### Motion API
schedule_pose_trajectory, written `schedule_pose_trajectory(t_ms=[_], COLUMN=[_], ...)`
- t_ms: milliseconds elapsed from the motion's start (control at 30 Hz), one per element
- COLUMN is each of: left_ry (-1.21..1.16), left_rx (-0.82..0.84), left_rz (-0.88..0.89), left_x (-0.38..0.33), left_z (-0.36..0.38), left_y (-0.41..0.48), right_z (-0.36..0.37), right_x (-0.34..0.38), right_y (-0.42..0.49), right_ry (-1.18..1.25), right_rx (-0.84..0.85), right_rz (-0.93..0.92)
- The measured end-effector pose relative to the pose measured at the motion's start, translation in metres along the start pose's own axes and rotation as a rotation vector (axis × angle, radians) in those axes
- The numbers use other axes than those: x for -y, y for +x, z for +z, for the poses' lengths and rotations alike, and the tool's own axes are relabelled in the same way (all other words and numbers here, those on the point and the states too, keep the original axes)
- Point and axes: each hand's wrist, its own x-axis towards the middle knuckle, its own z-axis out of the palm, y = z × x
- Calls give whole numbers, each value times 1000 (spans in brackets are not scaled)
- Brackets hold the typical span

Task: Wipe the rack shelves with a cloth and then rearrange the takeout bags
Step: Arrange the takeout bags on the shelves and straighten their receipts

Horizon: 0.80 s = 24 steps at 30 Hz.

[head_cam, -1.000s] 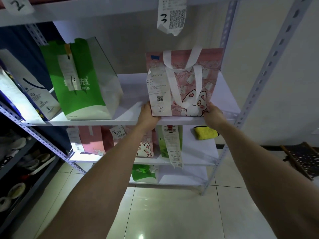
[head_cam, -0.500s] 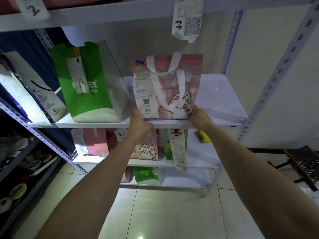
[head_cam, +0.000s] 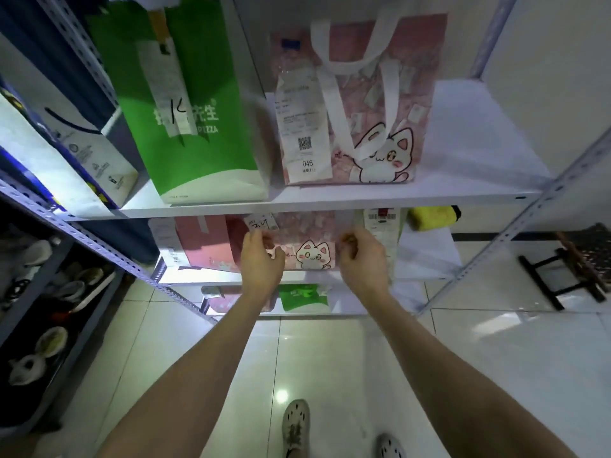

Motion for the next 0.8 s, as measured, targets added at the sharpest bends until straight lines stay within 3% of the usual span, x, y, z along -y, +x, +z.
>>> schedule_pose_trajectory(t_ms=[67,133,333,467,600,700,800], left_ry=[26,5,-51,-117,-118,-131,-86], left_rx=[139,240,360,347,294,248,247], left_rz=[-133,-253,-412,-430,-353,-327,-319], left_x=[29,55,128,166,179,170,157], left_z=[3,9,49,70,67,44,21], left_y=[15,33,68,91,86,43,-15], right_z=[40,69,132,157,161,142,112], right_x=[-16,-29,-95,-130,-133,-122,-107], right_y=[-7,1,10,36,30,-11,-60], right_ry=[-96,-158,-277,-169,-162,-87,-47], right_rx=[260,339,259,341,312,259,318], right_rz=[50,160,422,544,501,455,446])
